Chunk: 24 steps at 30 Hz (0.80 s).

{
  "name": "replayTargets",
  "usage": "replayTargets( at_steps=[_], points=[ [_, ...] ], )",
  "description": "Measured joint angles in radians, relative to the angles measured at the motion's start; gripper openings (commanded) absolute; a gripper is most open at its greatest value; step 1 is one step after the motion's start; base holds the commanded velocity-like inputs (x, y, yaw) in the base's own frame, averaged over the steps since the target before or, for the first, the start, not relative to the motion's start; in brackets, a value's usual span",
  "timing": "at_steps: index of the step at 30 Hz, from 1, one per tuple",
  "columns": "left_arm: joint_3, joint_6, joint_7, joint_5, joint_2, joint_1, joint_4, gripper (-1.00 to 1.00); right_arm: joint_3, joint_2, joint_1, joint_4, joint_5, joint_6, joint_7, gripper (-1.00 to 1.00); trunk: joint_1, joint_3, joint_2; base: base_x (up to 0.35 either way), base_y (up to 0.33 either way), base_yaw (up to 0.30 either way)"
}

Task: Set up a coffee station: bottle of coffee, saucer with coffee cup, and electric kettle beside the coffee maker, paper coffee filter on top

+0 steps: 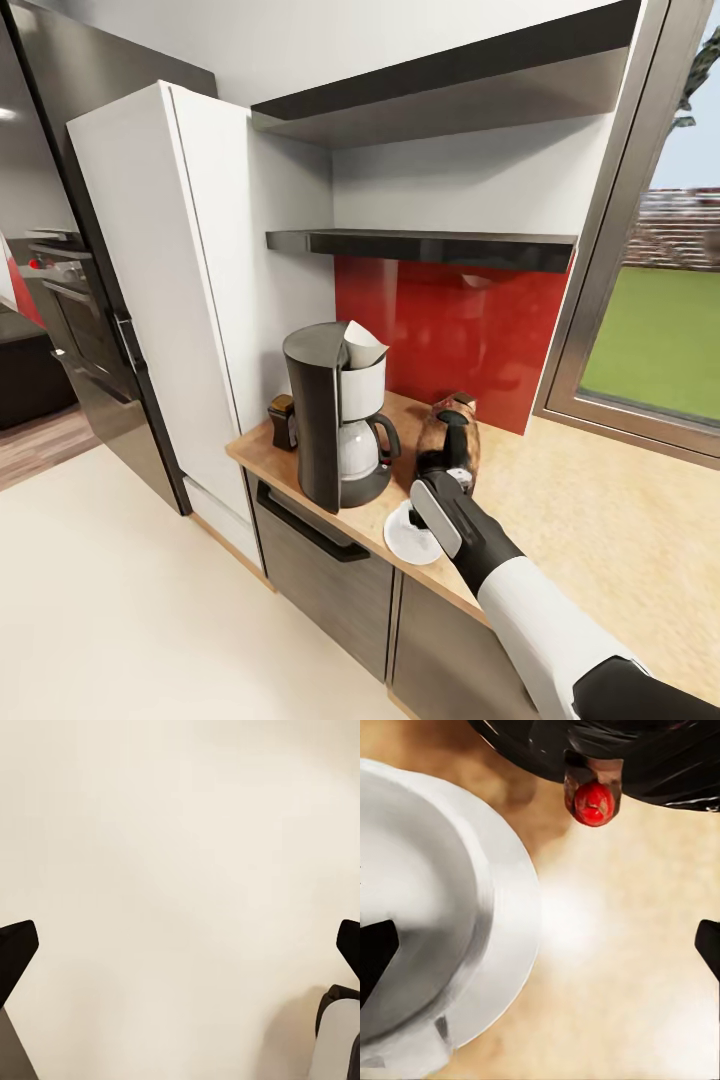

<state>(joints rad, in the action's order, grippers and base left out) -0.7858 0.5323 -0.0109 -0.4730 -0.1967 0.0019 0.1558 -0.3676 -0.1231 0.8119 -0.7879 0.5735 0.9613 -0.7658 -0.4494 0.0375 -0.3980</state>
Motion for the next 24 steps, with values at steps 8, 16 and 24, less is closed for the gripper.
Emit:
replayTargets(
  at_steps=[8,16,24],
  points=[
    [0.001,0.0,0.0,0.0,0.0,0.0,0.0,1.0,0.001,0.0,0.0,-0.001,0.0,0.0,0.0,1.0,0.0,0.0,0.0,0.0,0.0,0.0],
    [0.0,0.0,0.0,0.0,0.0,0.0,0.0,1.0,0.005,-0.003,0.0,-0.017,0.001,0.0,0.0,1.0,0.0,0.0,0.0,0.0,0.0,0.0],
    [0.001,-0.001,0.001,0.0,-0.001,0.0,0.0,1.0,0.005,-0.005,0.0,-0.134,-0.001,0.005,0.0,1.0,0.0,0.0,0.0,0.0,0.0,0.0]
  ],
)
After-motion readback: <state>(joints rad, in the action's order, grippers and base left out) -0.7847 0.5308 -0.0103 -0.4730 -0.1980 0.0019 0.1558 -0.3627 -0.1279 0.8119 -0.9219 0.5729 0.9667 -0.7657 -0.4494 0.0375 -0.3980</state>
